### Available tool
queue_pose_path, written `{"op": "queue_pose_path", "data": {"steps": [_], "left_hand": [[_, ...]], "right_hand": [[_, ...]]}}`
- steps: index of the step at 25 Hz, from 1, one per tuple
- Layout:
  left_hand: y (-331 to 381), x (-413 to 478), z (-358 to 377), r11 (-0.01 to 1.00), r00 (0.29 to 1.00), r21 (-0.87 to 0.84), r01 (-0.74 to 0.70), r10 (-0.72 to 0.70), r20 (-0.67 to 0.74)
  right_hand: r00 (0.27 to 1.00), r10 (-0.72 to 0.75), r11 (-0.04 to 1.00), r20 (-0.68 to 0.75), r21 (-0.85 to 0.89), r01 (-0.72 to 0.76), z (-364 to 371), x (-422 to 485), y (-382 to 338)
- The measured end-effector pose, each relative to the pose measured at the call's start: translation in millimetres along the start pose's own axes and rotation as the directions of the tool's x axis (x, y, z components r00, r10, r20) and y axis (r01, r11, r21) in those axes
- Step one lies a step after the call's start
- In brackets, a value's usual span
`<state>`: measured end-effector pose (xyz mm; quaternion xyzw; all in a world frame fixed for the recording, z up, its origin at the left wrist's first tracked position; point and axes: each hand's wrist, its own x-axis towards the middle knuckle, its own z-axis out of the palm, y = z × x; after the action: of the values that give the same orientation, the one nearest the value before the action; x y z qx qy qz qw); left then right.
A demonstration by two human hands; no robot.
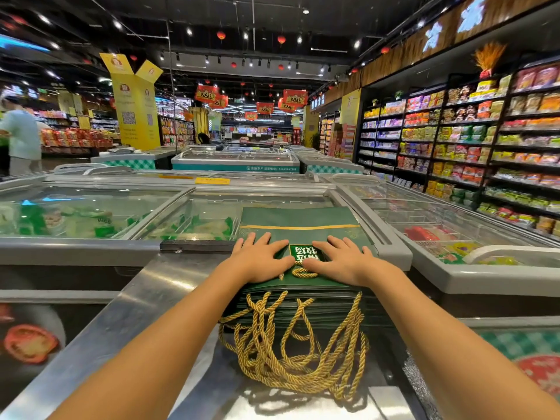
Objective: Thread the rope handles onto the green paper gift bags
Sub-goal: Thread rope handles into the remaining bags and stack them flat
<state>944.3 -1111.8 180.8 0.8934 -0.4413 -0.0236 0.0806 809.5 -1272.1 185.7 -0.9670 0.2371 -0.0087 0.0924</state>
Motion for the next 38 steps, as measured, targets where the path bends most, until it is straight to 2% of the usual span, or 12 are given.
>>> {"op": "queue_pose_path", "data": {"steps": [3,6,8,12,16,21,26,28,33,35,38], "left_hand": [[-1,-6,-10,0.997,0.993,-0.070,-0.023,0.014,-0.121],[-3,-19,-42,0.981,0.954,-0.178,-0.080,0.023,-0.299],[0,-34,-68,0.979,0.939,-0.169,-0.116,0.053,-0.340],[2,-87,-96,0.983,0.922,-0.094,-0.159,0.114,-0.370],[-2,-148,-86,0.985,0.915,-0.049,-0.166,0.135,-0.381],[3,-210,-70,0.980,0.889,-0.056,-0.189,0.147,-0.434],[15,-250,-43,0.969,0.901,-0.021,-0.246,0.221,-0.373],[16,-253,-43,0.964,0.896,-0.007,-0.266,0.244,-0.370],[21,-224,-60,0.935,0.821,0.031,-0.353,0.325,-0.469],[23,-203,-64,0.921,0.793,0.059,-0.385,0.363,-0.489],[16,-165,-70,0.911,0.782,0.096,-0.402,0.396,-0.482]], "right_hand": [[0.989,-0.047,0.999,-0.139,-0.027,0.043,-15,-10,-7],[0.922,-0.140,0.990,-0.362,-0.038,0.135,-37,-22,-14],[0.890,-0.173,0.984,-0.423,-0.028,0.178,-53,-34,-16],[0.887,-0.196,0.981,-0.419,-0.073,0.182,-68,-76,-19],[0.901,-0.185,0.982,-0.392,-0.104,0.156,-57,-132,-18],[0.869,-0.195,0.976,-0.455,-0.182,0.123,-38,-192,-32],[0.883,-0.250,0.965,-0.397,-0.175,0.195,-6,-226,-48],[0.873,-0.273,0.958,-0.403,-0.192,0.211,-1,-227,-48],[0.806,-0.346,0.937,-0.480,-0.224,0.269,-20,-206,-52],[0.769,-0.384,0.923,-0.512,-0.226,0.311,-30,-186,-54],[0.752,-0.415,0.909,-0.512,-0.271,0.317,-39,-145,-56]]}}
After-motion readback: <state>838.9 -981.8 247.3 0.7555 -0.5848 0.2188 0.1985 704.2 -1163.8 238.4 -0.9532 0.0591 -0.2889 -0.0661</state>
